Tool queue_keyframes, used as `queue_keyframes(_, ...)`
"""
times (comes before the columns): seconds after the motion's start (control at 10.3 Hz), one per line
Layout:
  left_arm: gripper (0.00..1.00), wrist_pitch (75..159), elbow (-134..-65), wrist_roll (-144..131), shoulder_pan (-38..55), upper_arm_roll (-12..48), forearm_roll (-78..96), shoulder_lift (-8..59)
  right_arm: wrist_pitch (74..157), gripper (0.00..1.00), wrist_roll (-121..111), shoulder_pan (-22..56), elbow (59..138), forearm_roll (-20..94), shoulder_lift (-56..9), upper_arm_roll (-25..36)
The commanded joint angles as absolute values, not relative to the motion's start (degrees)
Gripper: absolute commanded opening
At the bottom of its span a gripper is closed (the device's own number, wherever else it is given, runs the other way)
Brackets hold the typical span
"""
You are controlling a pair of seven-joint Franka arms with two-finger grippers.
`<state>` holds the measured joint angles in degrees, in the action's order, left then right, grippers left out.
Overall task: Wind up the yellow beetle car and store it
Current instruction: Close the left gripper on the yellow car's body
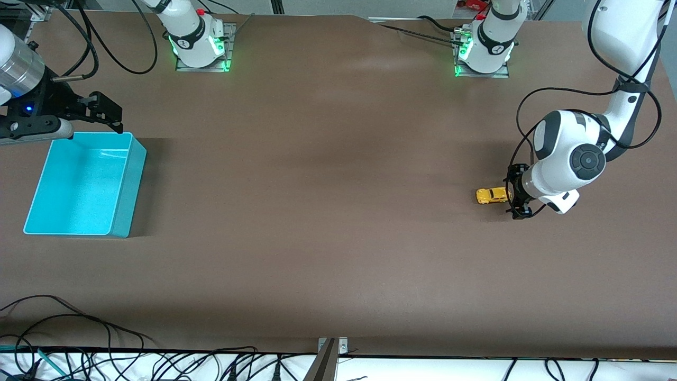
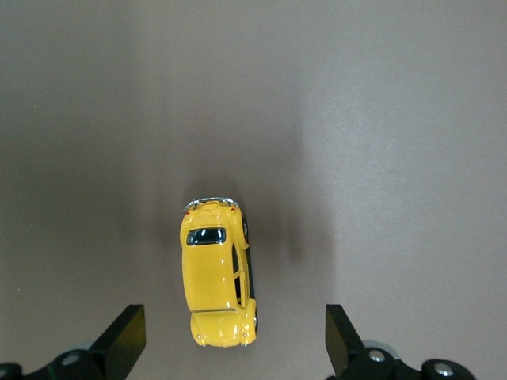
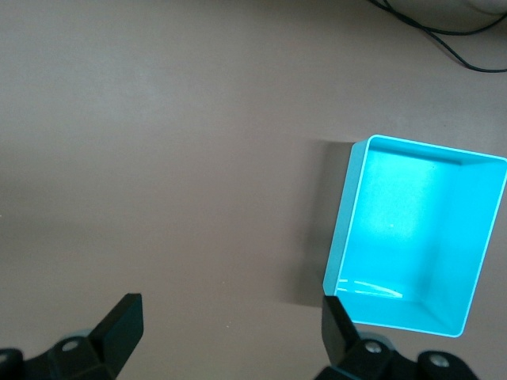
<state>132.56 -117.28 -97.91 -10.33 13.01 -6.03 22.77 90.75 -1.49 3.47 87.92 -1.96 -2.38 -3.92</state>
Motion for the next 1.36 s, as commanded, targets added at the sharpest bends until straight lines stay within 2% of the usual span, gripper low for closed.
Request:
queue_keyframes(0.0, 1.00, 133.2, -117.2, -100.5, -10.3, 13.4, -8.1, 24.4, 90.2, 1.00, -2.0, 3.1, 87.2, -0.8, -2.3, -4.0)
queue_keyframes(0.58, 1.00, 133.2, -117.3, -102.2, -10.3, 13.4, -10.1, 26.8, 90.2, 1.00, -1.9, 3.1, 87.2, -0.8, -2.3, -4.0)
queue_keyframes(0.68, 0.95, 133.2, -117.2, -102.2, -10.3, 13.4, -10.1, 27.0, 90.2, 1.00, -1.9, 3.1, 87.2, -0.8, -2.3, -4.0)
queue_keyframes(0.78, 0.80, 133.2, -117.3, -102.1, -10.3, 13.4, -10.1, 27.1, 90.2, 1.00, -1.9, 3.1, 87.2, -0.8, -2.3, -4.0)
queue_keyframes(0.88, 0.70, 133.2, -117.3, -102.1, -10.3, 13.4, -10.1, 27.2, 90.3, 1.00, -1.9, 3.1, 87.2, -0.7, -2.3, -4.0)
queue_keyframes(1.17, 0.55, 133.1, -117.2, -102.2, -10.0, 13.4, -10.1, 27.7, 90.3, 1.00, -1.8, 3.2, 87.2, -0.7, -2.3, -4.1)
queue_keyframes(1.27, 0.45, 133.1, -117.2, -102.2, -10.0, 13.4, -10.1, 27.7, 90.3, 1.00, -1.8, 3.2, 87.2, -0.7, -2.3, -4.1)
